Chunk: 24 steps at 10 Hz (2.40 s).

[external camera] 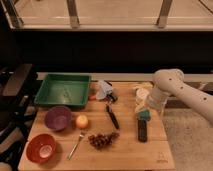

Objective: Place eraser in purple bowl

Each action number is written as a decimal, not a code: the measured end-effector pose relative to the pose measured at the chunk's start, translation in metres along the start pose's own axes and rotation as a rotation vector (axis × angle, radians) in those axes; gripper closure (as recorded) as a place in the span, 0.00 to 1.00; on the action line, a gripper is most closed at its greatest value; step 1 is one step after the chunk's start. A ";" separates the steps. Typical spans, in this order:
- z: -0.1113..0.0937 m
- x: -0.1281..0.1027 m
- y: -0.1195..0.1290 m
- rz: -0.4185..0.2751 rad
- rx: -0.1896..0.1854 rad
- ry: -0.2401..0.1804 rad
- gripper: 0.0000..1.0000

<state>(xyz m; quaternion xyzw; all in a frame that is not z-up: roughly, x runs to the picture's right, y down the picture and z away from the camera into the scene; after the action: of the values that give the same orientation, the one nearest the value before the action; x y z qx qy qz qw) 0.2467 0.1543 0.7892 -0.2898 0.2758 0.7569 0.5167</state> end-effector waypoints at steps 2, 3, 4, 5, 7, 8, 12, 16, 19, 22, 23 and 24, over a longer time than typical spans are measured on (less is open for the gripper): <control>0.024 0.001 -0.003 0.007 0.029 0.031 0.20; 0.035 0.003 -0.002 0.009 0.046 0.055 0.20; 0.042 0.004 -0.003 0.014 0.056 0.070 0.20; 0.052 0.006 -0.006 0.026 0.069 0.092 0.20; 0.067 0.012 -0.007 0.043 0.086 0.133 0.20; 0.073 0.014 -0.008 0.049 0.093 0.148 0.21; 0.086 0.021 -0.011 0.070 0.117 0.175 0.57; 0.043 0.016 -0.008 0.071 0.102 0.106 0.97; -0.014 0.014 0.013 -0.001 0.042 0.058 1.00; -0.034 0.022 0.057 -0.132 -0.040 0.070 1.00; -0.038 0.031 0.085 -0.199 -0.075 0.078 1.00; -0.040 0.037 0.105 -0.243 -0.105 0.082 1.00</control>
<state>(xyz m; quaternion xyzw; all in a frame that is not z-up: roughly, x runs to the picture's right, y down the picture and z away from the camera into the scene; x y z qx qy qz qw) 0.1429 0.1159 0.7482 -0.3784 0.2198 0.6895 0.5771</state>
